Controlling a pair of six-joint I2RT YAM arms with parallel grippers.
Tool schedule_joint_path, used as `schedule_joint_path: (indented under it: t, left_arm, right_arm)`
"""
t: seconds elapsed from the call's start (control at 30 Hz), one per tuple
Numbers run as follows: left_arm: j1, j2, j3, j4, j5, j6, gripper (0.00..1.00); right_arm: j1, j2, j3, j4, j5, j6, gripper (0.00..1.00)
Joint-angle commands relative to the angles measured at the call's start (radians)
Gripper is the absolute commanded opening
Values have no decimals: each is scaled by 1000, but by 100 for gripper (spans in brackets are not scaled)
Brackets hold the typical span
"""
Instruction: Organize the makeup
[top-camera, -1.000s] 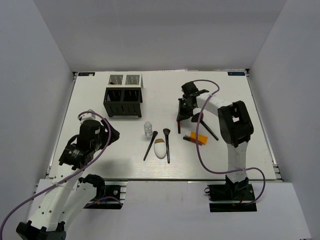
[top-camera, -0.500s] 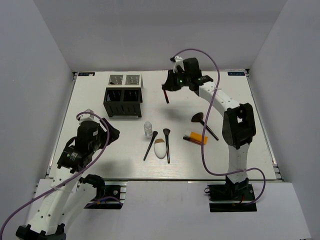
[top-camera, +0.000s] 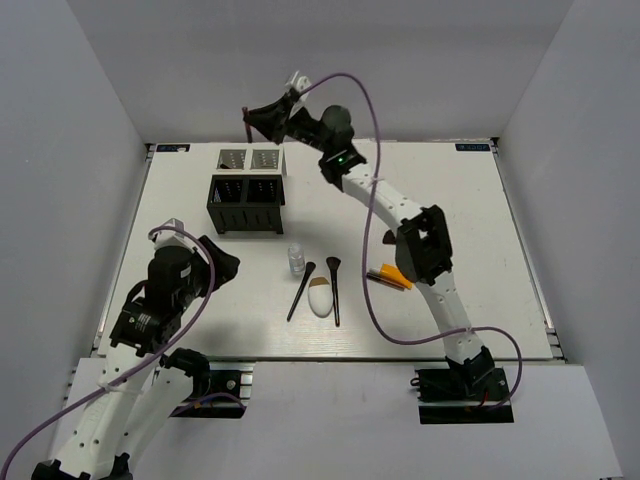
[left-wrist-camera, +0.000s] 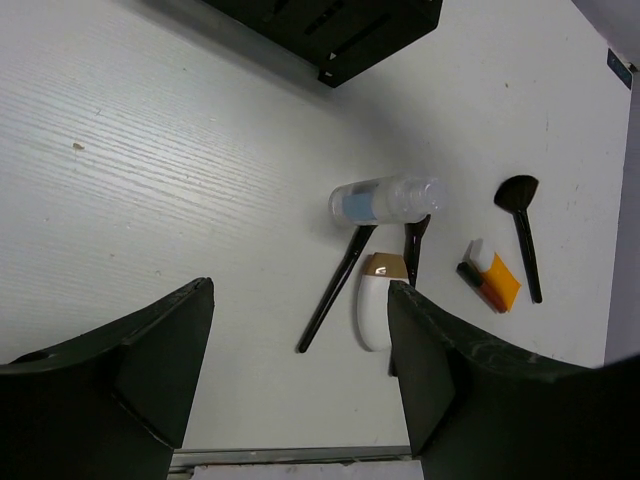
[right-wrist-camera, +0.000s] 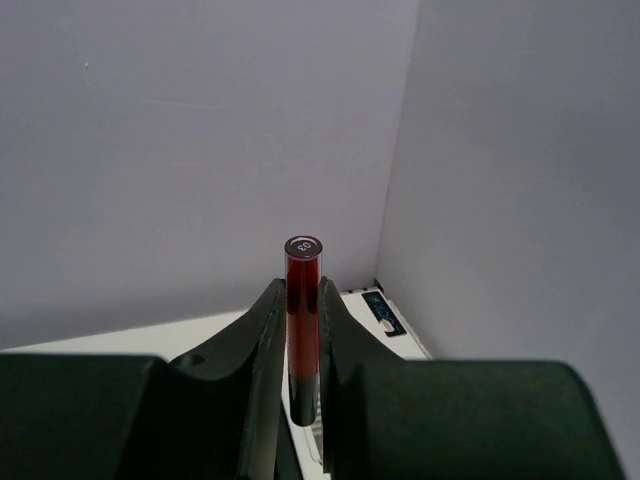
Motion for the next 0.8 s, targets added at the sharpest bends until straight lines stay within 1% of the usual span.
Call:
schedule_joint_path:
  t: [0.0, 0.07, 0.23, 0.33, 0.4, 0.57, 0.77]
  left_arm:
    - [1, -24, -25, 7, 20, 0, 80]
    - [1, -33, -31, -1, 21, -6, 80]
    - [1, -49, -52, -13, 23, -16, 80]
    - [1, -47, -58, -16, 29, -19, 80]
    - [1, -45, -61, -15, 29, -23, 80]
    - [1, -42, -75, -4, 37, -32, 80]
    - [1, -26, -74, -5, 47, -29, 80]
  right_arm:
    - [65, 84, 68, 269, 107, -73, 0]
    - [95, 117, 49, 334, 125, -96, 0]
    - [129, 215, 86, 400, 200, -164, 0]
    - [143, 255, 112, 415, 239, -182, 0]
    - [149, 266, 108, 414, 265, -236, 0]
    - [149, 314, 115, 432, 328, -296, 0]
    - [147, 370, 140, 444, 345, -328, 0]
